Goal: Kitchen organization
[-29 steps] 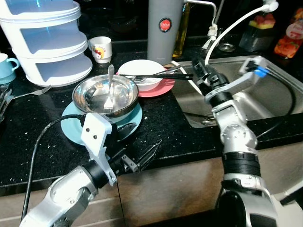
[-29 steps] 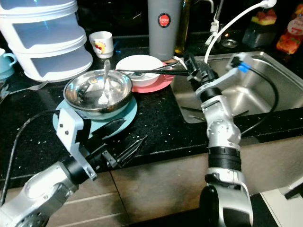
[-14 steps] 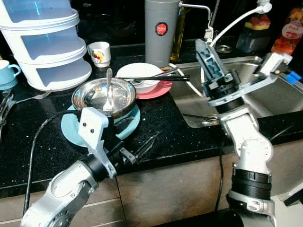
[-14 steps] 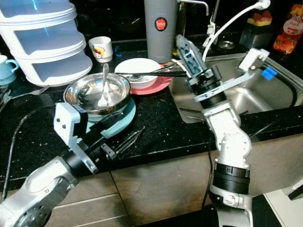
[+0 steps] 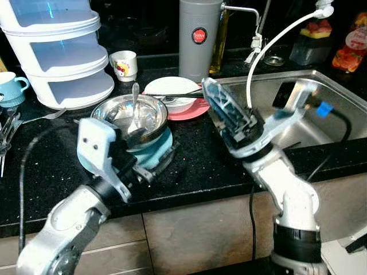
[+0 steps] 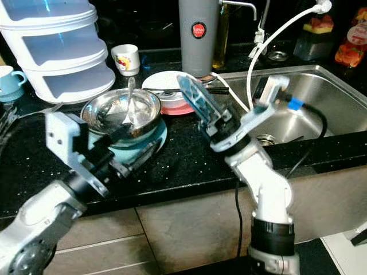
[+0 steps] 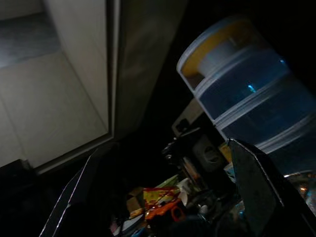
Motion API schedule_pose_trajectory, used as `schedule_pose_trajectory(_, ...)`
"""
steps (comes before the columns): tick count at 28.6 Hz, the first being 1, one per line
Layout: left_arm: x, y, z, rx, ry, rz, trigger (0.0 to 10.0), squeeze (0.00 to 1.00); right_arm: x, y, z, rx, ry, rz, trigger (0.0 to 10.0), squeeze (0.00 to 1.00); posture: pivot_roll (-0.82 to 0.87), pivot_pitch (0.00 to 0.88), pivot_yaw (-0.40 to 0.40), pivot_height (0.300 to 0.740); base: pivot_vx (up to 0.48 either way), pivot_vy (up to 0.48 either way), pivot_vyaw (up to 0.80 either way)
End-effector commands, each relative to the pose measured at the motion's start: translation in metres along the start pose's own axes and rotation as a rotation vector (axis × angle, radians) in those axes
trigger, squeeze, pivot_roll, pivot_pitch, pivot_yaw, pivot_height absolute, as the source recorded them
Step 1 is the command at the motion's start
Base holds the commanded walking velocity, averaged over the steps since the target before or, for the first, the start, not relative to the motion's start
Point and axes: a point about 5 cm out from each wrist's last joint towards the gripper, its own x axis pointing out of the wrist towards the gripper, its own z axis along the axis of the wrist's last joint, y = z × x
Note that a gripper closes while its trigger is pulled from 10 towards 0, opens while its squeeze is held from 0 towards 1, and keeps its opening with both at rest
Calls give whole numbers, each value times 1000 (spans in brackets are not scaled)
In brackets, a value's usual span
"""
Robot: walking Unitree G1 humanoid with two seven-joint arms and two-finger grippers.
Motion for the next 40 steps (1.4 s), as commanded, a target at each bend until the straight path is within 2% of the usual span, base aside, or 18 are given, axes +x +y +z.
schedule_pose_trajectory(1,-1,-1,5,10,-17,-3,10000,0,1,1,-2,12,9,0,10000,0,125,0,21,740,0,0,0)
schedule_pose_trajectory(3,0,0,8,21,-27,4,10000,0,0,-1,-2,9,8,-16,10000,0,126,0,23,740,0,0,0)
schedule_pose_trajectory(6,3,14,25,75,-82,73,10000,0,-11,-7,-2,1,6,-74,10000,0,124,0,25,740,0,0,0)
schedule_pose_trajectory(8,4,17,28,84,-94,90,10000,0,-13,-8,-2,1,9,-80,10000,0,124,0,25,740,0,0,0)
schedule_pose_trajectory(9,6,33,35,116,-110,162,10000,0,-17,-6,-5,-3,44,-76,10000,0,121,0,25,740,0,0,0)
schedule_pose_trajectory(10,6,33,35,116,-110,162,10000,0,-17,-6,-5,-3,44,-76,10000,0,121,0,25,740,0,0,0)
schedule_pose_trajectory(12,7,46,37,147,-99,218,10000,0,-19,-5,-8,-11,68,-80,10000,0,116,0,30,740,0,0,0)
schedule_pose_trajectory(17,14,66,28,108,-69,259,10000,0,-19,-3,-8,-30,78,-97,10000,0,91,0,43,740,0,0,0)
schedule_pose_trajectory(19,19,77,25,103,-54,306,10000,0,-18,-1,-7,-41,76,-98,10000,0,84,0,47,740,0,0,0)
schedule_pose_trajectory(20,19,77,25,103,-54,306,10000,0,-18,-1,-7,-41,76,-98,10000,0,84,0,47,740,0,0,0)
schedule_pose_trajectory(24,37,99,28,108,-29,372,10000,0,-15,3,-4,-62,78,-92,10000,0,75,0,47,740,0,0,0)
schedule_pose_trajectory(26,37,99,28,108,-29,372,10000,0,-15,3,-4,-62,78,-92,10000,0,75,0,47,740,0,0,0)
schedule_pose_trajectory(30,63,123,42,62,-15,421,10000,0,-8,11,-3,-80,87,-68,10000,0,63,24,55,740,0,0,0)
schedule_pose_trajectory(34,81,127,44,1,40,369,10000,0,-5,17,-2,-92,92,-61,10000,0,58,45,63,740,0,0,0)
schedule_pose_trajectory(40,100,136,43,-85,155,390,10000,0,-4,22,-1,-106,99,-64,10000,0,57,67,72,740,0,0,0)
